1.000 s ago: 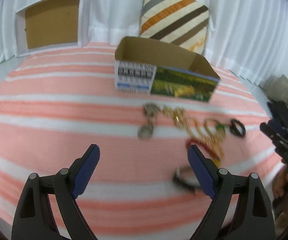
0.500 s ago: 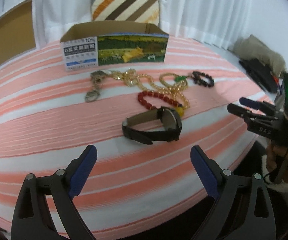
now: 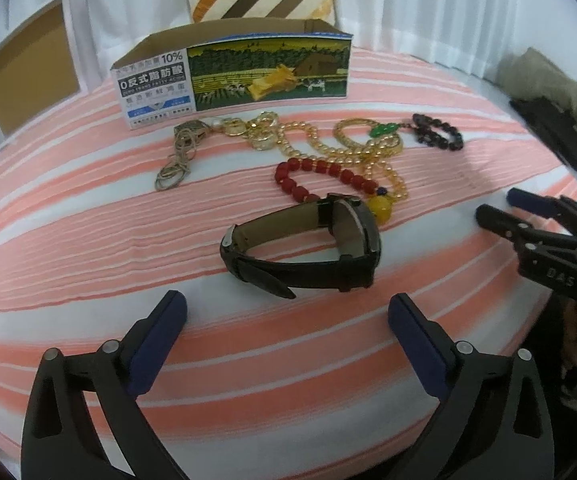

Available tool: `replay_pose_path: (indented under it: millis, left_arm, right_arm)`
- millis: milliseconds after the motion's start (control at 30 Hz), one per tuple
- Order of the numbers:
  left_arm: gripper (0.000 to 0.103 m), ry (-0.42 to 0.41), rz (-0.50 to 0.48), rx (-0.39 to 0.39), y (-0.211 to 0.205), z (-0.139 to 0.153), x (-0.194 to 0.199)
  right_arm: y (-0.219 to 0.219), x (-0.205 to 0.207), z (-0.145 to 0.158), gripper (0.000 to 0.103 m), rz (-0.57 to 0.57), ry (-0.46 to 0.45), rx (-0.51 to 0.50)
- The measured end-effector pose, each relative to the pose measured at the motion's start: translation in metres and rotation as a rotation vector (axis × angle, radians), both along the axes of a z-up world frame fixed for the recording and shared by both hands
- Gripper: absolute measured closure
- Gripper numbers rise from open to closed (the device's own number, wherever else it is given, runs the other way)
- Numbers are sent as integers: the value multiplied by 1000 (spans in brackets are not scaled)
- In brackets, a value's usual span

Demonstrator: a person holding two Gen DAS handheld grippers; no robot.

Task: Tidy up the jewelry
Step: 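Move the left tool back over the black leather watch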

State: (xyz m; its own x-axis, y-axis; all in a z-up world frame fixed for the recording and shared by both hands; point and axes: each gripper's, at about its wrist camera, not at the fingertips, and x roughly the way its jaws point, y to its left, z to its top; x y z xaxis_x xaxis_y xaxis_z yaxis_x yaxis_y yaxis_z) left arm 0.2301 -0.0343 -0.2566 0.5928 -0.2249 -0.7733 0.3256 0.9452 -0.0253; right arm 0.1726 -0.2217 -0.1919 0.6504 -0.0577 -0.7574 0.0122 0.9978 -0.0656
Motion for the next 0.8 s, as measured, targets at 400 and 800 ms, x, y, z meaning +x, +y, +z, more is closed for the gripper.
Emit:
replay_pose_path:
  millis: [400, 800]
  left_arm:
    - [0, 1, 50, 4, -2, -1, 6]
    - [0, 7, 77, -4, -1, -1, 10]
  right_arm:
    - [1, 1, -1, 33, -6, -14, -9]
    - [-1, 2, -1, 33, -3, -16, -8]
